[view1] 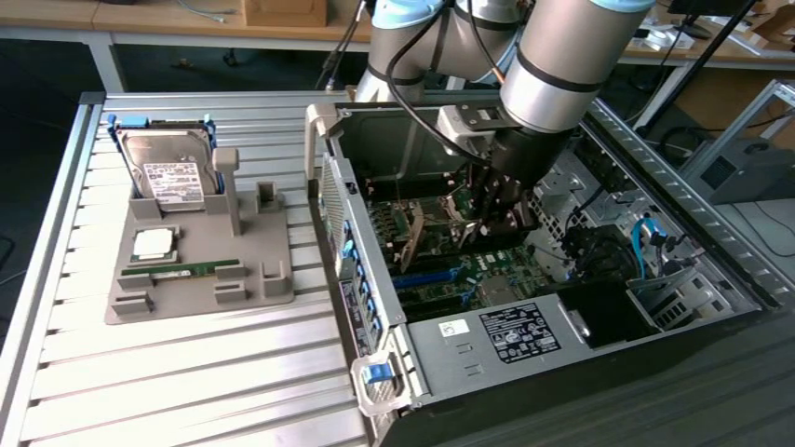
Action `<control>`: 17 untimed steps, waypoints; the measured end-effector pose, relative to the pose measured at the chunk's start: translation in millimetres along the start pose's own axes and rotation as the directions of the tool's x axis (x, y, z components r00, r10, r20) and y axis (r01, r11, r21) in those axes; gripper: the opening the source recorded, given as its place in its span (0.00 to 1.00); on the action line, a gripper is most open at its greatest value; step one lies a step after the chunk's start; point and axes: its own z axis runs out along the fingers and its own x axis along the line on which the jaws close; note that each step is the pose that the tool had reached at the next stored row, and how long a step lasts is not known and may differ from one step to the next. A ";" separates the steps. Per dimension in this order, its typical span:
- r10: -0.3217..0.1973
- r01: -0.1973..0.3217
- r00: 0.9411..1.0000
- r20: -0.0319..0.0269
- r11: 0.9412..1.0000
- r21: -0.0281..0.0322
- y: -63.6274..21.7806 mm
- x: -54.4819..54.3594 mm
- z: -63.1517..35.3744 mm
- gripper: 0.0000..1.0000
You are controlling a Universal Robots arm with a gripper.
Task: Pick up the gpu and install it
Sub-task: 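Insert the gpu into the slot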
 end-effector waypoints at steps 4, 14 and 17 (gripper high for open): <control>0.000 0.000 1.000 0.000 1.000 0.000 0.0 0.0 0.4 0.27; 0.000 0.000 1.000 0.000 1.000 0.000 0.0 0.1 2.4 0.27; 0.000 0.000 1.000 0.000 1.000 0.000 0.0 0.1 2.9 0.27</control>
